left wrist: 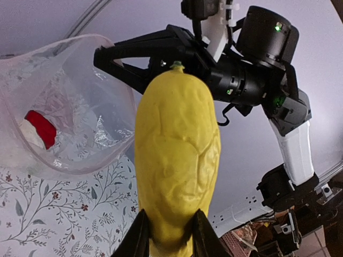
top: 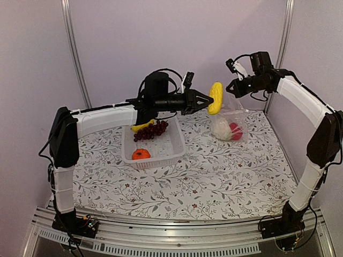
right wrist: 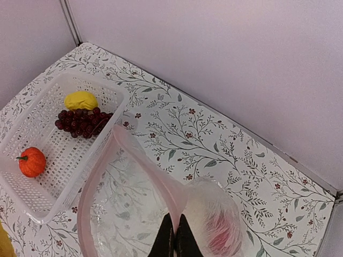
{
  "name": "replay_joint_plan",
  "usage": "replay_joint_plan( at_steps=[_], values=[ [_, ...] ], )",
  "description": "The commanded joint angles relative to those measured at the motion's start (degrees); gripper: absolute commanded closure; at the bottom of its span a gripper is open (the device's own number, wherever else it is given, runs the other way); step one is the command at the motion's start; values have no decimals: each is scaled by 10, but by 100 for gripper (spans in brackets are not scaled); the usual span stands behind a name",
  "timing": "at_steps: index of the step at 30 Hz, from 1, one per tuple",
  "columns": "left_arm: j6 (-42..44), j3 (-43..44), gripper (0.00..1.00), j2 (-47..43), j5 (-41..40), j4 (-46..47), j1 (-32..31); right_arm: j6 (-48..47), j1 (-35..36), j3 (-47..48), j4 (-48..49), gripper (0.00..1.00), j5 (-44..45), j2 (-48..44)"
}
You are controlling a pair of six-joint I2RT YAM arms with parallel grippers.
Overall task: Place the food in the zip-top bag and seal the zipper
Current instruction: Place the fake fruit in the zipper food storage bag.
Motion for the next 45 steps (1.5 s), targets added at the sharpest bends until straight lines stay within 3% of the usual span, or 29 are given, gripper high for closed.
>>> replay_joint_plan(
  at_steps=[1, 12, 23, 28, 32, 36, 40, 45],
  values=[
    [-129, 30, 90, 37, 18, 56, -8, 16, 11, 5, -2, 100, -16, -2],
    [-253, 54, 92, 106, 59, 42, -7, -2, 35, -52, 21, 100, -15, -43],
    [-331, 47, 95, 117, 6, 34, 3, -16, 62, -90, 26, 100, -52, -87],
    [-417, 44, 86, 133, -1, 105, 1, -19, 71, -117, 34, 100, -73, -92],
    [-454, 66, 74, 148, -10, 97, -1, -12, 73, -121, 35, 100, -90, -93],
    [-436, 107, 63, 160, -17, 45, -4, -7, 73, -114, 37, 100, -89, -97],
    [-412, 120, 45, 156, -20, 21, -3, 2, 71, -103, 36, 100, -63, -94],
    [-325, 114, 34, 113, -56, -27, -2, 21, 34, -85, 35, 100, -78, -86]
  ],
)
